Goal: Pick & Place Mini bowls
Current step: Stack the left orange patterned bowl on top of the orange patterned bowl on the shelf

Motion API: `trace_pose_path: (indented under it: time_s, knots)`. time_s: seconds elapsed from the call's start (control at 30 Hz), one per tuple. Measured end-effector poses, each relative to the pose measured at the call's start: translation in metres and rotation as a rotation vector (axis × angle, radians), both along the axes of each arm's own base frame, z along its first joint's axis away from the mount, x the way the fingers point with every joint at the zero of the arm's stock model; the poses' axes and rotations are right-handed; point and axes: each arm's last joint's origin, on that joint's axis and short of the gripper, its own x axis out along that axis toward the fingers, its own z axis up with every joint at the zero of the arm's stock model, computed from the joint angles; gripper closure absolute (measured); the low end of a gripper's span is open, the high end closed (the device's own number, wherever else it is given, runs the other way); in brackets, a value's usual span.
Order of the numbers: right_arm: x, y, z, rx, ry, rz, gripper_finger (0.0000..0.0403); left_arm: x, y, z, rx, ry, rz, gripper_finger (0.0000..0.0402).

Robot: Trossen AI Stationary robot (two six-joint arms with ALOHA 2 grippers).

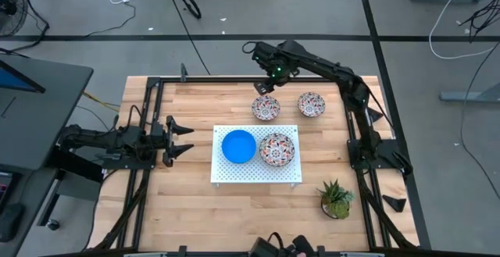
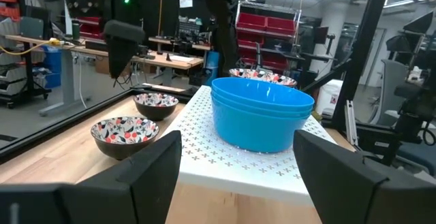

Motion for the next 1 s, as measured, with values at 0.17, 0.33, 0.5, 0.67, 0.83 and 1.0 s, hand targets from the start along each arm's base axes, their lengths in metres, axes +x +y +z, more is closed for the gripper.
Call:
trace_pose_path:
  time_s: [0.17,0.33,0.5,0.67,0.83,1.0]
  knots:
    - [0.005,-0.005,-0.018,0.015,0.030,0.017,0.0193,0.000,0.000,0.000,0.000,0.000,0.000,0.0113]
    - [0.002,-0.008,-0.046,0.043,0.071,0.016,0.0193,0.000,0.000,0.000,0.000,0.000,0.000,0.0113]
    - [-0.007,-0.009,-0.074,0.081,0.131,0.004,0.0193,0.000,0.000,0.000,0.000,0.001,0.000,0.0113]
    - [-0.009,-0.010,-0.090,0.087,0.120,-0.003,0.0193,0.000,0.000,0.000,0.000,0.000,0.000,0.0113]
    - [-0.008,-0.010,-0.101,0.087,0.096,0.001,0.0192,0.000,0.000,0.000,0.000,0.000,0.000,0.0113]
    - [-0.007,-0.009,-0.109,0.114,0.066,0.010,0.0192,0.000,0.000,0.000,0.000,0.000,0.000,0.0113]
